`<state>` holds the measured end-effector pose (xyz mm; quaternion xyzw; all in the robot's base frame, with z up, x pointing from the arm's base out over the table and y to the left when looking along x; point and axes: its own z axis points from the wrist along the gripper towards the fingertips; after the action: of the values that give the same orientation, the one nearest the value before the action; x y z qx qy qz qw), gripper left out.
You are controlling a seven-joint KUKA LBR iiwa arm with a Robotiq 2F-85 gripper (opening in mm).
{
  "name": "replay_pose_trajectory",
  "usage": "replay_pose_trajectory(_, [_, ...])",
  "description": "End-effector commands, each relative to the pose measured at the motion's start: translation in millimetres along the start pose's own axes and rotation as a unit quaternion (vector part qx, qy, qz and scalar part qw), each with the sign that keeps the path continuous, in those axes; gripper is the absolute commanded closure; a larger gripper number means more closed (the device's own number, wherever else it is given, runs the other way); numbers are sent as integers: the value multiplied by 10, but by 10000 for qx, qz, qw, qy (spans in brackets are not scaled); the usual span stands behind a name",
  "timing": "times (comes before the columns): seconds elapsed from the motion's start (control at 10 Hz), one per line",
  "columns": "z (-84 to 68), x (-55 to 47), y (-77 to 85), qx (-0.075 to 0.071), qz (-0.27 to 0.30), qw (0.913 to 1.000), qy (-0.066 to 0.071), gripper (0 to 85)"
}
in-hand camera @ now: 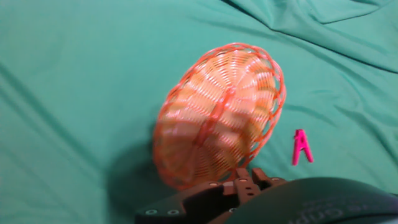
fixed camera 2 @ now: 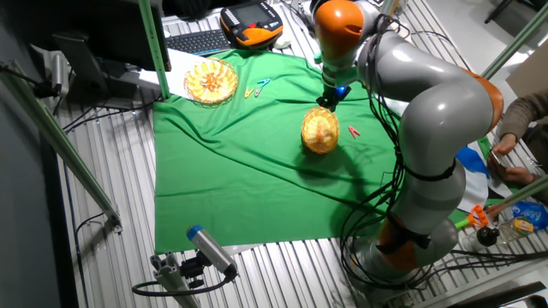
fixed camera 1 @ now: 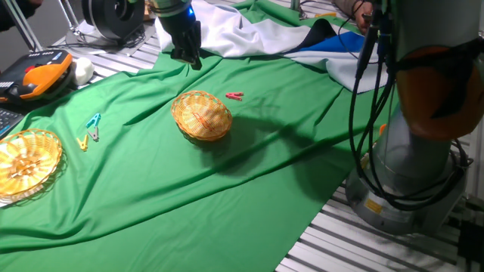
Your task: Use a clamp
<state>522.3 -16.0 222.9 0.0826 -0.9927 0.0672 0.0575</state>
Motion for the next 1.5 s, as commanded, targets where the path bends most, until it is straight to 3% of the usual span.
replay_pose_trajectory(0.0, [56,-11,-89,-16,-2,10000,15,510])
replay_pose_trajectory(0.4, [360,96,-571,37,-14,10000,-69,510])
replay_pose_trajectory(0.6, [512,140,-770,-40,-136,9999,-68,510])
replay_pose_trajectory(0.8, [617,172,-847,-36,-144,9998,-91,510])
replay_pose_trajectory(1.0, [670,136,-856,-81,-187,9996,-177,510])
replay_pose_trajectory(1.1, [670,136,-856,-161,-225,9995,-162,510])
replay_pose_trajectory(1.2, [670,136,-856,-220,-308,9992,-97,680])
replay_pose_trajectory(1.3, [670,136,-856,-356,-340,9987,117,850])
replay_pose_trajectory(1.4, [670,136,-856,-300,-234,9990,241,850])
